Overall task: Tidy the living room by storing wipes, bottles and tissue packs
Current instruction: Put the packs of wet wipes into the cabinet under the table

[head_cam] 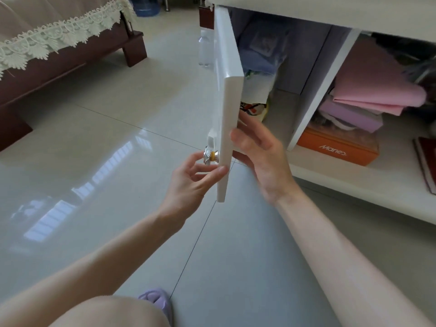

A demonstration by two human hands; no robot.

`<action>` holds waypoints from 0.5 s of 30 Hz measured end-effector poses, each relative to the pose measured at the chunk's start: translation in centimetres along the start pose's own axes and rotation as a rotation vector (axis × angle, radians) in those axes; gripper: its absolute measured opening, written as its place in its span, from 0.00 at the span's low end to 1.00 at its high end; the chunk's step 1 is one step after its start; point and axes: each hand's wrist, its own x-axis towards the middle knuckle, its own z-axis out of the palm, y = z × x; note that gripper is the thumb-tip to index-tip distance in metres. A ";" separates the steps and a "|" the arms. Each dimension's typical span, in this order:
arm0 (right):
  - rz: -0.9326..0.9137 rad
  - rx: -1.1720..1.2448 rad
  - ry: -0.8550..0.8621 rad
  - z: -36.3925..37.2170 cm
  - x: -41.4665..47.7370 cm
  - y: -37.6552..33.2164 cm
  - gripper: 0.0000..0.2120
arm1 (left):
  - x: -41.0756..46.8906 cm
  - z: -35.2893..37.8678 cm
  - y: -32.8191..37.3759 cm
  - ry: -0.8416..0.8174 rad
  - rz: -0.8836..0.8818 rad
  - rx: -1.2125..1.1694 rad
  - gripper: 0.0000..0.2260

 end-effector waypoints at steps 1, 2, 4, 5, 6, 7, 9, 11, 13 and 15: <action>-0.004 0.020 0.023 -0.5 -0.3 -0.1 0.18 | 0.2 0.4 0.0 -0.020 0.016 0.011 0.18; -0.012 0.024 0.065 -1.6 -0.7 -0.2 0.19 | 0.6 1.5 0.1 -0.056 0.031 0.031 0.19; -0.019 0.028 0.111 -2.3 -1.1 -0.4 0.19 | 1.0 2.1 0.3 -0.080 0.069 0.083 0.14; -0.028 0.022 0.153 -3.2 -1.2 -0.6 0.17 | 1.3 3.0 0.5 -0.111 0.083 0.096 0.12; -0.036 0.019 0.193 -3.9 -1.3 -0.8 0.16 | 1.6 3.7 0.6 -0.139 0.093 0.103 0.11; -0.040 0.014 0.228 -4.6 -1.2 -0.9 0.15 | 2.0 4.3 0.7 -0.164 0.104 0.101 0.11; -0.052 -0.004 0.290 -5.9 -1.0 -1.1 0.14 | 2.8 5.6 0.9 -0.221 0.113 0.091 0.09; -0.068 -0.030 0.330 -6.8 -0.7 -1.2 0.13 | 3.9 6.7 0.9 -0.263 0.105 0.086 0.04; -0.074 -0.055 0.370 -7.7 -0.2 -1.1 0.11 | 5.1 7.7 1.1 -0.283 0.106 0.094 0.03; -0.081 -0.060 0.435 -8.6 0.6 -1.1 0.11 | 6.2 8.7 1.2 -0.275 0.114 0.114 0.03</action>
